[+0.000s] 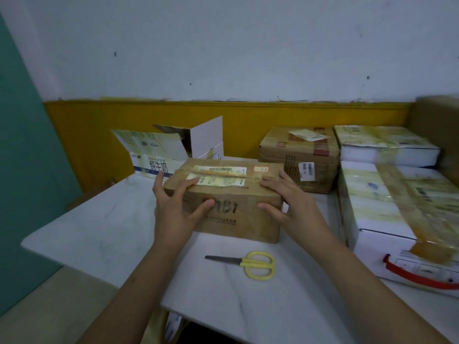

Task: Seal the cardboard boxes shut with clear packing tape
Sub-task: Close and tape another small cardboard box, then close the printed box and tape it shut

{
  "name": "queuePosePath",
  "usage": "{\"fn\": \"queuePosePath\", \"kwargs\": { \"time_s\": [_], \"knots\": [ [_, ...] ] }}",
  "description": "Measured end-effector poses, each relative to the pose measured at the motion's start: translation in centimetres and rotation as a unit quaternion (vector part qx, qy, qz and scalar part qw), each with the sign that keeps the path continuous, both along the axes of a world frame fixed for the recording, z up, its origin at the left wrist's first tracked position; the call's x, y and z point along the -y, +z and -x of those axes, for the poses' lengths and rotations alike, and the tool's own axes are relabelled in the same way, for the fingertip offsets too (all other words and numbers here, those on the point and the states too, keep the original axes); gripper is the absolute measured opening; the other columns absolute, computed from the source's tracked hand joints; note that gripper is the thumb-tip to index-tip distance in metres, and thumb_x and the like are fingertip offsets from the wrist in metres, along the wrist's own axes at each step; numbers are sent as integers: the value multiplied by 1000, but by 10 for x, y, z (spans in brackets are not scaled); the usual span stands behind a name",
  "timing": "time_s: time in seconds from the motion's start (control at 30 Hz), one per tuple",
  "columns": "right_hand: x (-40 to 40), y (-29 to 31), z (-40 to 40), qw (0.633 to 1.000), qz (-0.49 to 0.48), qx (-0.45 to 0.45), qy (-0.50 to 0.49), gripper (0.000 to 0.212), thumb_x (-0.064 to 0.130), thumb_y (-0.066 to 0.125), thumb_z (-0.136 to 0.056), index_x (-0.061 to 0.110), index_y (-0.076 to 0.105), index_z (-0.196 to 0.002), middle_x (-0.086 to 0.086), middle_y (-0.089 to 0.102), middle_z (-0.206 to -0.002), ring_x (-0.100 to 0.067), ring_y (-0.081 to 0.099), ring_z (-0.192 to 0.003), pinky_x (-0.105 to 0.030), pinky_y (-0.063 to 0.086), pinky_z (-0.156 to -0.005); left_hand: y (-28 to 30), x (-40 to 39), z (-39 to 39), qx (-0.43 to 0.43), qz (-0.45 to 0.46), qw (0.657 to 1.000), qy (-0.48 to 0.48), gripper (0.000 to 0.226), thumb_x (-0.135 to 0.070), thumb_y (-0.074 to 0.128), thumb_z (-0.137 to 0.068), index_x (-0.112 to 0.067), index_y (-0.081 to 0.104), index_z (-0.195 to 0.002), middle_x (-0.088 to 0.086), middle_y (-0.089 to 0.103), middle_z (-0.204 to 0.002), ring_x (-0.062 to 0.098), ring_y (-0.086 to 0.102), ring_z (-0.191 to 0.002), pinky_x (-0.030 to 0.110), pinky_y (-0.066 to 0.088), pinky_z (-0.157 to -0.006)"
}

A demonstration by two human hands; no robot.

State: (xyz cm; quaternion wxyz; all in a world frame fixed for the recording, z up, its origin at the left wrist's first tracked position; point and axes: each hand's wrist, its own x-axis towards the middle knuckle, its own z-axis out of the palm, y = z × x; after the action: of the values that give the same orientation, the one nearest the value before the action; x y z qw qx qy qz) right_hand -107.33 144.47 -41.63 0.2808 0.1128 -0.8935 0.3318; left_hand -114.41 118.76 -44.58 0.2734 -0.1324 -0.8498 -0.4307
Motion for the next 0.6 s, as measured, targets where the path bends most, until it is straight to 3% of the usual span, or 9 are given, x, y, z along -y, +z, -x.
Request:
{"fn": "queuePosePath", "kwargs": {
  "time_s": [0.13, 0.27, 0.37, 0.43, 0.5, 0.57, 0.6],
  "knots": [
    [4, 6, -3, 1000, -13, 10, -16, 48, 31, 74, -87, 19, 61, -132, 8, 54, -142, -5, 23, -142, -29, 23, -117, 1, 0, 4, 1, 5, 1000, 10, 57, -72, 68, -69, -45, 59, -118, -13, 6, -161, 32, 35, -143, 53, 44, -110],
    [6, 28, -10, 993, -83, 76, -46, 51, 29, 62, -96, 15, 50, -144, 1, 43, -153, -13, 21, -149, -25, 19, -117, 6, -10, 1, -13, -14, 1000, 7, 64, -74, 67, -67, -41, 63, -122, -10, 7, -161, 32, 34, -144, 56, 42, -111],
    [-5, 51, -15, 983, -128, 72, -107, 47, 17, 54, -101, 9, 44, -147, -5, 34, -159, -15, 19, -151, -20, 14, -116, 14, -37, 0, -21, -36, 999, 3, 64, -74, 66, -66, -41, 66, -121, -14, 7, -161, 30, 30, -146, 56, 42, -111],
    [-21, 63, -16, 971, -160, 88, -157, 46, 6, 55, -99, 4, 47, -144, -10, 30, -160, -19, 18, -151, -24, 17, -117, 22, -63, 5, -17, -49, 998, -20, 64, -72, 68, -67, -39, 67, -121, -11, 8, -162, 27, 25, -149, 54, 42, -112],
    [-33, 71, -18, 949, -186, 150, -208, 35, 1, 58, -94, 4, 58, -128, -15, 37, -156, -24, 28, -147, -31, 33, -110, 26, -88, 12, -12, -46, 998, -43, 65, -69, 69, -68, -35, 68, -123, -6, 8, -164, 23, 17, -152, 51, 38, -116],
    [-37, 78, -25, 909, -213, 236, -270, 12, -4, 57, -90, 8, 58, -90, -21, 53, -136, -30, 55, -123, -34, 47, -83, 24, -110, 18, -4, -31, 997, -74, 63, -64, 72, -71, -34, 68, -126, -3, 8, -165, 22, 13, -153, 48, 34, -118],
    [-38, 78, -28, 890, -238, 262, -285, 19, -6, 54, -89, 10, 54, -80, -20, 58, -124, -30, 62, -109, -34, 46, -76, 22, -119, 20, 4, -18, 996, -91, 61, -61, 74, -73, -34, 67, -127, -2, 8, -165, 24, 13, -153, 47, 33, -119]
  ]
}}
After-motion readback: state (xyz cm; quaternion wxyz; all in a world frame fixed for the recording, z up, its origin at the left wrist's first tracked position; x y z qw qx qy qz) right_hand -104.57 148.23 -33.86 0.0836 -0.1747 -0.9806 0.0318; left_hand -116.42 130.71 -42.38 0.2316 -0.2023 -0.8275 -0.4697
